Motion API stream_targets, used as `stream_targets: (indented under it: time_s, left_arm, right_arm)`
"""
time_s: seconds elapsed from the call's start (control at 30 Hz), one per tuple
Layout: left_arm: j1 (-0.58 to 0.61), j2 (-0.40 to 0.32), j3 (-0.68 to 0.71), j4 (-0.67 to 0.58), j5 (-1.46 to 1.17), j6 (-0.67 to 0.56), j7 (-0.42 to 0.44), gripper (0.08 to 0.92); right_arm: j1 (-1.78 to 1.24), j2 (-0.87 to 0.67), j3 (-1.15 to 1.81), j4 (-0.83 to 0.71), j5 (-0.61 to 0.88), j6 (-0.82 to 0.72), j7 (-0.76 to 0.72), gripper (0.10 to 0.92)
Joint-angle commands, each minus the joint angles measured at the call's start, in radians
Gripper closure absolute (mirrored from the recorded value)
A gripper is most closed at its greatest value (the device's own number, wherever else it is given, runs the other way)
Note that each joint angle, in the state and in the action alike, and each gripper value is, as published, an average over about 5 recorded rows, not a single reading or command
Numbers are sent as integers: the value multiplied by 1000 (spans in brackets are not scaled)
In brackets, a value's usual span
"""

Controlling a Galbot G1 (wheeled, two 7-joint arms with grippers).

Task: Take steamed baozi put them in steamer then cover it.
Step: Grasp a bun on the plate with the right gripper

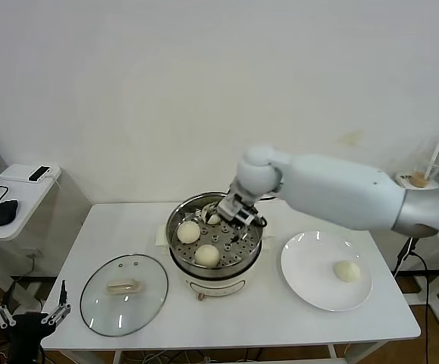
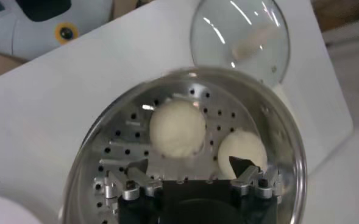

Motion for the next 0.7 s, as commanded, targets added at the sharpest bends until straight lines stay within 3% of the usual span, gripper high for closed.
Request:
stream_targets:
  time_s: [0.03,0.3,0.7]
  left_arm:
    - [1,4,3,-2,1,1,1,177]
    - [-4,16,25,-8,2,3,3,177]
    - [5,30,42,-8,9,6,7,177]
  right_arm:
    - [10,-180,114,20,36,-210,-53,203]
    - [-47,-430,122,63,-1,-244,-58,203]
    - [-602,-600,564,25,-230,-115,-133,203]
